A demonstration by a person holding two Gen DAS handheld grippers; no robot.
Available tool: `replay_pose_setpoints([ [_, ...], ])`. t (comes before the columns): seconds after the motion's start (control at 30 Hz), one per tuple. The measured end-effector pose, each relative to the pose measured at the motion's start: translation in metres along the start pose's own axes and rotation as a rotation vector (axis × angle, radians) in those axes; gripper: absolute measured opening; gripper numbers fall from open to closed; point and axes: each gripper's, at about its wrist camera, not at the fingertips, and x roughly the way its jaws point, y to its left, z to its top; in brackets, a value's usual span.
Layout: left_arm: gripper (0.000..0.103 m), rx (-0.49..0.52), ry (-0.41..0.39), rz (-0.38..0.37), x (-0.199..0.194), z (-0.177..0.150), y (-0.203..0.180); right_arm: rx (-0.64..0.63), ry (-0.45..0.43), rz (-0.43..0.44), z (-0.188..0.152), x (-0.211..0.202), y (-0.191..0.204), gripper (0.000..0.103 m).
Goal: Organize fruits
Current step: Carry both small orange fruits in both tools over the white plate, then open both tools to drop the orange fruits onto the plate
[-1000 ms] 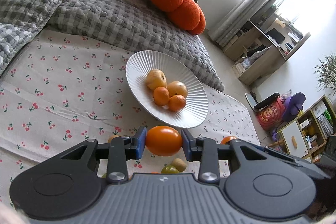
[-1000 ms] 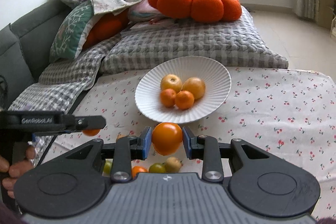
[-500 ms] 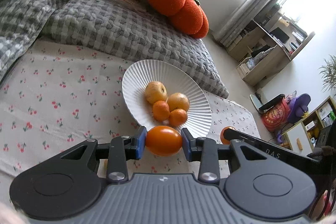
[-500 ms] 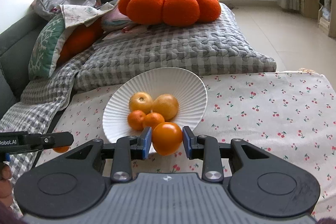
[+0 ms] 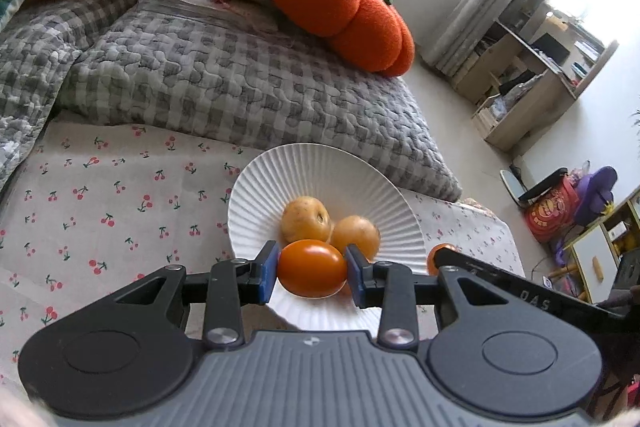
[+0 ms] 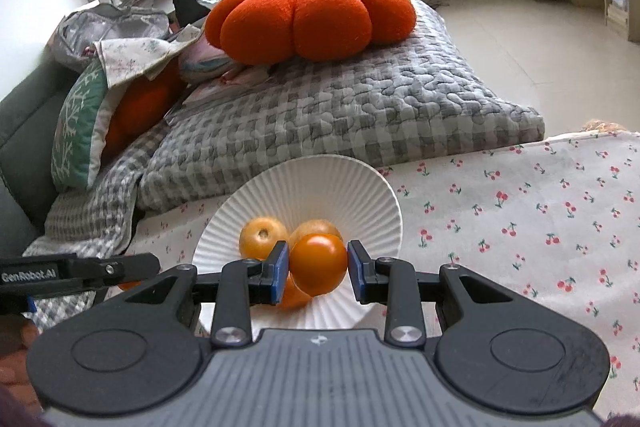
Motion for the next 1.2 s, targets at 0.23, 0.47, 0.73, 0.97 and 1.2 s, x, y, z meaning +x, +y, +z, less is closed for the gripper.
replay_pose_setpoints([
  [0.23, 0.03, -0.022, 0.025, 0.033, 0.024, 0.009, 0.001, 0.036, 0.017, 0.009, 0.01, 0.018, -0.012, 0.028],
  [0.47, 0.03, -0.033, 0.046, 0.039, 0.044, 0.015, 0.008, 0.055, 0.039, 0.029, 0.013, 0.031, -0.019, 0.029],
  [0.73, 0.03, -0.053, 0.077, 0.048, 0.068, 0.017, 0.018, 0.025, 0.061, 0.018, 0.015, 0.049, -0.018, 0.029],
  [0.97, 0.03, -0.072, 0.063, 0.033, 0.079, 0.024, 0.023, 0.066, 0.039, 0.038, 0.028, 0.068, -0.016, 0.028],
  [1.2, 0.03, -0.04, 0.081, 0.019, 0.086, 0.021, 0.024, 0.042, 0.063, 0.063, 0.027, 0.097, 0.001, 0.029],
])
